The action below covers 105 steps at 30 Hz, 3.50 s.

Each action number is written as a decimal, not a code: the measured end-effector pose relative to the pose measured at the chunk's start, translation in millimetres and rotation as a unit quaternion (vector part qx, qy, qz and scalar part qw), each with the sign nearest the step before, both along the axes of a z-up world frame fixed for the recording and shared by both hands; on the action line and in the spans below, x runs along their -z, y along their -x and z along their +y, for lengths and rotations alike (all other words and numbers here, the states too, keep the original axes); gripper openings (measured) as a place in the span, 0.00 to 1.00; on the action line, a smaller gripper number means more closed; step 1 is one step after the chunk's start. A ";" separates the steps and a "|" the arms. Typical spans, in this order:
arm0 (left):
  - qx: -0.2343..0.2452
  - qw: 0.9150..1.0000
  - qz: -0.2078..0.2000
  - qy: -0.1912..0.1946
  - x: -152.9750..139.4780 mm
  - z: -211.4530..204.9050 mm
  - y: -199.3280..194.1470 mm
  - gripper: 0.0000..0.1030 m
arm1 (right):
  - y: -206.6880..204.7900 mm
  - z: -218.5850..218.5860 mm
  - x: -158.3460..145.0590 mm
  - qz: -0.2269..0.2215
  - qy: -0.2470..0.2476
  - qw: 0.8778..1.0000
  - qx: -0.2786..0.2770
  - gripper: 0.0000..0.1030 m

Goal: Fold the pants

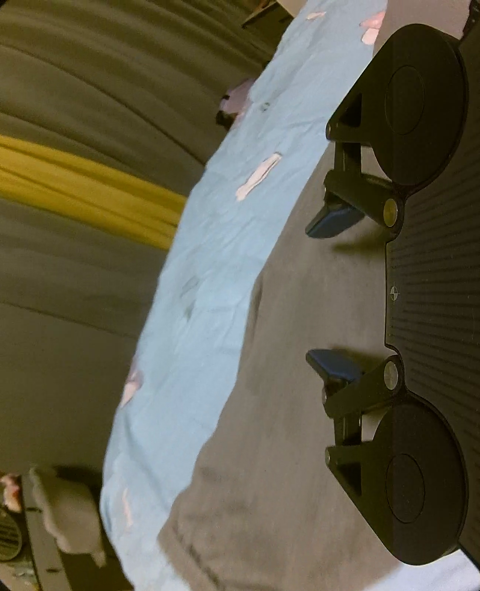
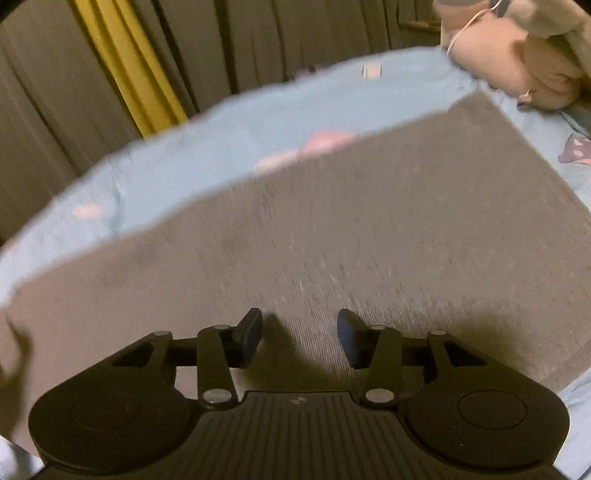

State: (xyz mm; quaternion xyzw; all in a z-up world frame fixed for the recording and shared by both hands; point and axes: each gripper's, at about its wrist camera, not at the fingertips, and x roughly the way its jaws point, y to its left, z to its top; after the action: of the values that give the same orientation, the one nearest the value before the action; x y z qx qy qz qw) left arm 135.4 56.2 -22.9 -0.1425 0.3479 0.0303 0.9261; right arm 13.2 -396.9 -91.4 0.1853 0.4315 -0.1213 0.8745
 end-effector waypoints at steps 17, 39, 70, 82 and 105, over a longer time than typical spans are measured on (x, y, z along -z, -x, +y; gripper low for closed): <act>0.031 0.985 0.020 -0.168 45.8 -58.8 -65.0 0.76 | -9.7 9.2 5.2 -0.023 -0.001 1.000 -0.016 0.82; 0.057 0.990 0.083 -0.103 47.9 -57.3 50.9 0.87 | 170.9 -156.0 4.1 -0.099 -0.184 0.924 0.320 0.35; 0.001 0.996 0.080 -0.026 37.4 -27.4 59.5 0.89 | 182.8 -170.7 11.2 -0.171 -0.236 0.891 0.349 0.04; 0.019 0.995 0.078 -0.051 38.3 -35.6 60.3 0.89 | 165.4 -166.2 6.6 -0.092 -0.161 0.925 0.332 0.05; 0.099 0.979 0.096 -0.148 51.0 -72.6 64.5 0.91 | 187.3 -168.7 17.2 -0.104 -0.208 0.905 0.355 0.24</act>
State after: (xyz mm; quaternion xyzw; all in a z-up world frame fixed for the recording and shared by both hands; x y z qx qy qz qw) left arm 70.9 -16.4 -73.9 0.0349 0.4389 0.0028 0.8978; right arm -174.1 -565.6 -108.7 0.5158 0.2589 -0.3113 0.7550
